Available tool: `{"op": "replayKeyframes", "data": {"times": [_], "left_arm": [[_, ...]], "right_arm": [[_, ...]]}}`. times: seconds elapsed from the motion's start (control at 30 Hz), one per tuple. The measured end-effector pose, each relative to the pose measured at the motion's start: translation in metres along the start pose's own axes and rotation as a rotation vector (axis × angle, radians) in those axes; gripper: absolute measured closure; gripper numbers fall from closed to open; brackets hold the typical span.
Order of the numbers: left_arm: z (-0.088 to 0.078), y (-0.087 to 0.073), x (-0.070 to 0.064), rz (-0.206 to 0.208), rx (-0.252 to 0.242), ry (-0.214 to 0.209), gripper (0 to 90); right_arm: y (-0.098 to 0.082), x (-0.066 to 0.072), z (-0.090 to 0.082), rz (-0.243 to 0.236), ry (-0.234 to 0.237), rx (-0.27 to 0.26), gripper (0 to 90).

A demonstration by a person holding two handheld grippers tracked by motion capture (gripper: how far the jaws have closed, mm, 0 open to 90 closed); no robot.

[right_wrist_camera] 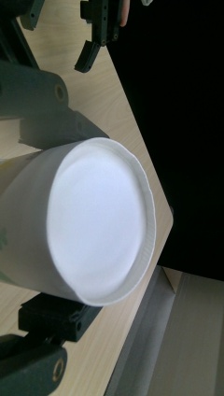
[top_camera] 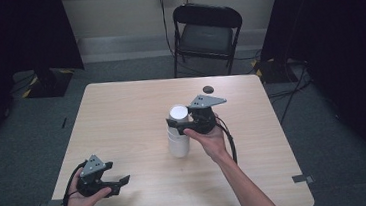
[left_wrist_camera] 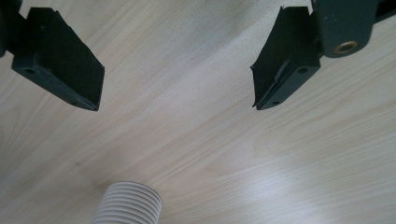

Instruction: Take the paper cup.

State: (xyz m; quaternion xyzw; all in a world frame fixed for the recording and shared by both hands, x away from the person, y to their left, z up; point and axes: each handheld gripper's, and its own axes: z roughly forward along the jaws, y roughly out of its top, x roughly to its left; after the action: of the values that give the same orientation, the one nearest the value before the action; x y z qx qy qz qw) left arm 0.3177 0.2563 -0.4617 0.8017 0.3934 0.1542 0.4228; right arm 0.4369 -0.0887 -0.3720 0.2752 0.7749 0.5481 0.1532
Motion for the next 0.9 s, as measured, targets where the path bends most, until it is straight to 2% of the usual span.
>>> {"op": "replayKeyframes", "data": {"times": [0.37, 0.53, 0.7, 0.9], "left_arm": [[0.002, 0.000, -0.001, 0.000, 0.011, -0.008, 16.6], [0.002, 0.000, -0.002, 0.007, 0.004, -0.007, 16.6], [0.000, 0.001, -0.003, 0.006, -0.024, -0.012, 17.6], [0.001, 0.001, -0.002, 0.011, -0.021, -0.015, 18.6]], "right_arm": [[0.012, 0.000, -0.007, 0.007, 0.000, -0.031, 33.2], [0.015, 0.000, -0.008, 0.007, 0.002, -0.038, 33.2], [0.019, 0.001, -0.008, 0.010, 0.007, -0.045, 33.2], [0.024, 0.001, -0.012, 0.007, 0.003, -0.055, 33.2]]}}
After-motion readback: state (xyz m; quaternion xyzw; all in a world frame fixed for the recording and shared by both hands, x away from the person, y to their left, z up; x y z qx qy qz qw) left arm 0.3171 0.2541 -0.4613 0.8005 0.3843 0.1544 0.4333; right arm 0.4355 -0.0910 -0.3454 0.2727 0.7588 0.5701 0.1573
